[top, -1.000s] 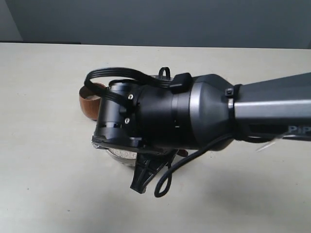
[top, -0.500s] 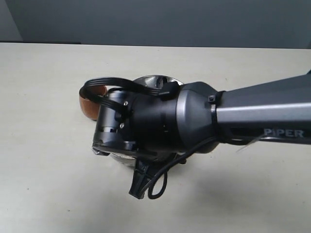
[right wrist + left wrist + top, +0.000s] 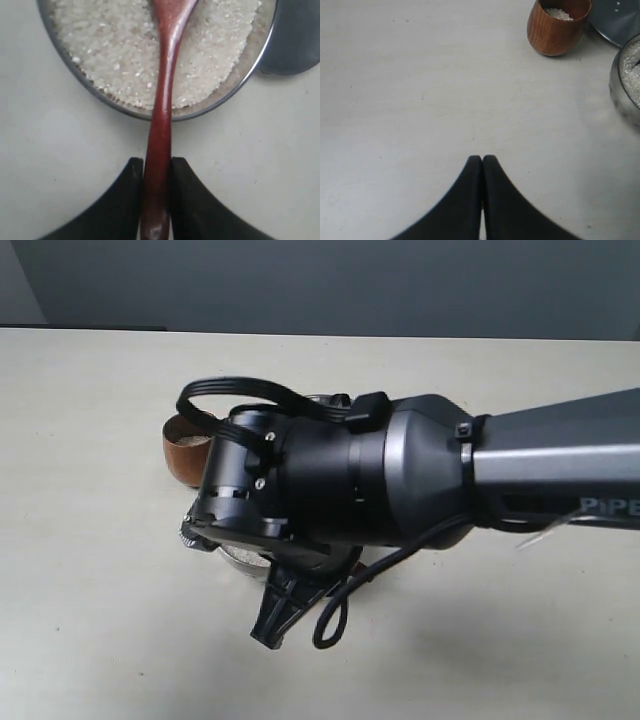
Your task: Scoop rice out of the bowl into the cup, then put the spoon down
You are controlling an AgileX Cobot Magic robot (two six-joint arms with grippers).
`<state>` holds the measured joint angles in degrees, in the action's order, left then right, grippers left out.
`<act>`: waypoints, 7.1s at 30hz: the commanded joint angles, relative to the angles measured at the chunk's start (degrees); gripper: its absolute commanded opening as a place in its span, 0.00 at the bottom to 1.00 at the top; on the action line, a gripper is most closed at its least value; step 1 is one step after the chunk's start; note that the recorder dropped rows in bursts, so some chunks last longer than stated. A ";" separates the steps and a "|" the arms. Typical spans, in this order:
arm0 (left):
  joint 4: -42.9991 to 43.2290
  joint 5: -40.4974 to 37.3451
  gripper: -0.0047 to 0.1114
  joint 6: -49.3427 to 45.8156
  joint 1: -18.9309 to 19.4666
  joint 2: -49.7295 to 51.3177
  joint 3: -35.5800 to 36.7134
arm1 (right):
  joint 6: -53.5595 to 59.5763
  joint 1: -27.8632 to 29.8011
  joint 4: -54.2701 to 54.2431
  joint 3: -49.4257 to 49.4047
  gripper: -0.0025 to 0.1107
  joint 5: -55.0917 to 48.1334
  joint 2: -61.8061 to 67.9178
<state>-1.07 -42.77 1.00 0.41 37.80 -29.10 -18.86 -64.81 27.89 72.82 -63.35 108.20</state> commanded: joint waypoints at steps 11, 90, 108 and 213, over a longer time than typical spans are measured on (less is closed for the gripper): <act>-0.11 0.61 0.04 0.31 0.07 0.15 -0.36 | -1.37 3.52 -5.89 0.23 0.02 1.31 -0.70; 0.60 0.82 0.04 0.31 0.07 -3.11 -0.36 | 4.25 15.20 -24.97 2.53 0.02 17.50 -6.32; 0.60 0.82 0.04 0.31 0.07 -3.11 -0.36 | 6.86 15.20 -20.72 19.52 0.02 14.46 4.91; 0.58 1.14 0.04 0.31 0.07 -3.11 -0.36 | 1.57 14.36 1.97 26.91 0.02 8.93 12.56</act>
<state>-0.46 -42.31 1.00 0.41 35.21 -29.10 -15.72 -54.33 34.30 99.38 -55.69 123.70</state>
